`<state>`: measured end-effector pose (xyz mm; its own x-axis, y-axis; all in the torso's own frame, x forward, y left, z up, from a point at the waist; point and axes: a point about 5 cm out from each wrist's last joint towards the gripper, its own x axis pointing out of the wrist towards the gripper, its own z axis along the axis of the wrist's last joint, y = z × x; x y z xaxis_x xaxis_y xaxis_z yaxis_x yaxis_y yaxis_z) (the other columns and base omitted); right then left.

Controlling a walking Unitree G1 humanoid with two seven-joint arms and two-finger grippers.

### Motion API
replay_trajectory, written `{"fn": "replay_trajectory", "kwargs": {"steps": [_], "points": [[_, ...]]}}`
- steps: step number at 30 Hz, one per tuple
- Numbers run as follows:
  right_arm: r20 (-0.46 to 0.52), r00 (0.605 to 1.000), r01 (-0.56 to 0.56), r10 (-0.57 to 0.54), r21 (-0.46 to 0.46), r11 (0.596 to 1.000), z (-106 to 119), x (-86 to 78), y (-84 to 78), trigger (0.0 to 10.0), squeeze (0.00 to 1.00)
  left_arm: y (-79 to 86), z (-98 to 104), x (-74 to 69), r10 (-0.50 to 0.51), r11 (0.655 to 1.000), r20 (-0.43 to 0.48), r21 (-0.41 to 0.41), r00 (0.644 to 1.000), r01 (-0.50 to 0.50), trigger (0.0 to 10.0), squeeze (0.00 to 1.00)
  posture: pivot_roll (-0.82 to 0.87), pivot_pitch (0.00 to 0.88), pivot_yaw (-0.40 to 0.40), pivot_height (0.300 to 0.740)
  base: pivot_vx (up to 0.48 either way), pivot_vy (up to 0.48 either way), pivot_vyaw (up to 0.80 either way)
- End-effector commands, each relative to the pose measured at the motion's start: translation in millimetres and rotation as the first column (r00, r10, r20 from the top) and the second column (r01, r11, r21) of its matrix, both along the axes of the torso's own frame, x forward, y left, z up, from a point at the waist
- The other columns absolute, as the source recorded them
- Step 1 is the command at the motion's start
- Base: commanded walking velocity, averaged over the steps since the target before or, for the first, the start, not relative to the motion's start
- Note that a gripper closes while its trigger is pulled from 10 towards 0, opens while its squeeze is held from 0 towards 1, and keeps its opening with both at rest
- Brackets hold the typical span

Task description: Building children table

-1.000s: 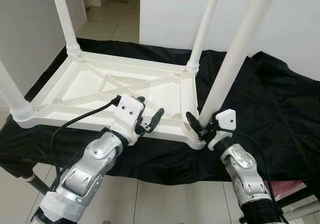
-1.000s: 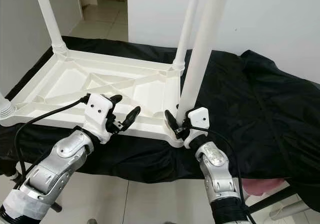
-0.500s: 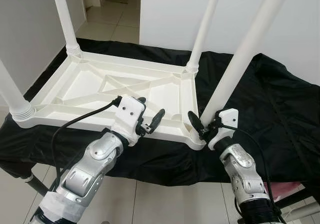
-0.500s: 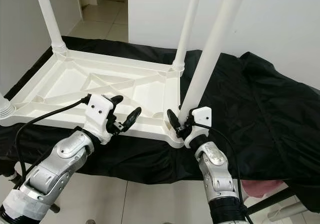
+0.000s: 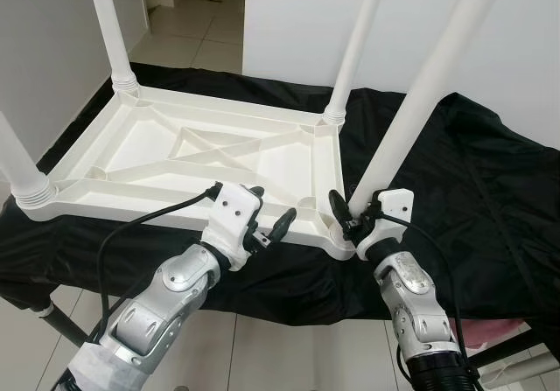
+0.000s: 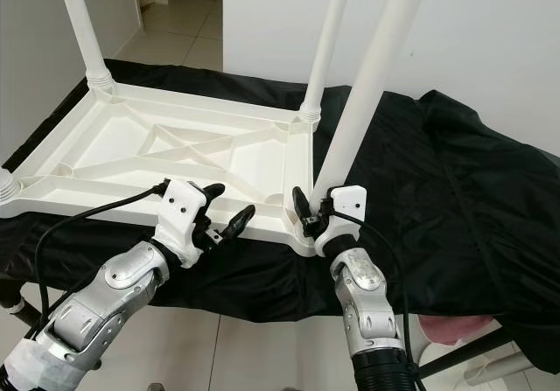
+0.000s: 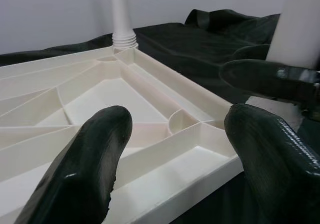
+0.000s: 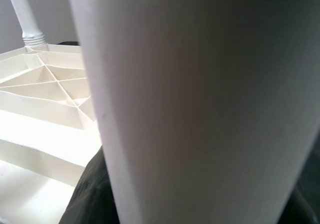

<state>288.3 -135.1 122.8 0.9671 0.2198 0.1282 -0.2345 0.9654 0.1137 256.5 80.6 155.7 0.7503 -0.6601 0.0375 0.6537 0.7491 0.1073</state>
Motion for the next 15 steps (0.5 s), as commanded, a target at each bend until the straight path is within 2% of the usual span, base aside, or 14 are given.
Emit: {"fn": "replay_trajectory", "kwargs": {"steps": [1, 3, 5, 15], "points": [[-0.080, 0.990, 0.124, -0.118, 0.064, 0.990, -12, -1.9, -0.8, 10.0, 0.00, -15.4, -4, -17.3, -0.331, 0.942, -0.048, 0.040, 0.942, 0.333, 10.0, 0.00, 0.04, 0.001, -0.083, 0.740, 0.000, 0.000, 0.00], [-0.105, 0.970, 0.230, -0.219, 0.107, 0.967, -11, -2.9, 12.9, 10.0, 0.00, -16.8, -8, -22.0, -0.388, 0.917, -0.084, 0.063, 0.918, 0.393, 10.0, 0.00, 0.04, 0.000, -0.078, 0.740, 0.000, 0.000, 0.00], [-0.119, 0.965, 0.250, -0.236, 0.127, 0.960, -11, -2.7, 15.8, 10.0, 0.00, -16.4, -9, -22.1, -0.399, 0.912, -0.095, 0.068, 0.912, 0.405, 10.0, 0.00, 0.03, 0.000, -0.073, 0.740, 0.000, 0.000, 0.00], [-0.118, 0.963, 0.258, -0.244, 0.119, 0.959, -9, -2.2, 16.7, 10.0, 0.00, -15.6, -6, -18.2, -0.403, 0.909, -0.090, 0.076, 0.911, 0.409, 10.0, 0.00, 0.02, 0.000, -0.075, 0.740, 0.000, 0.000, 0.00]]}}
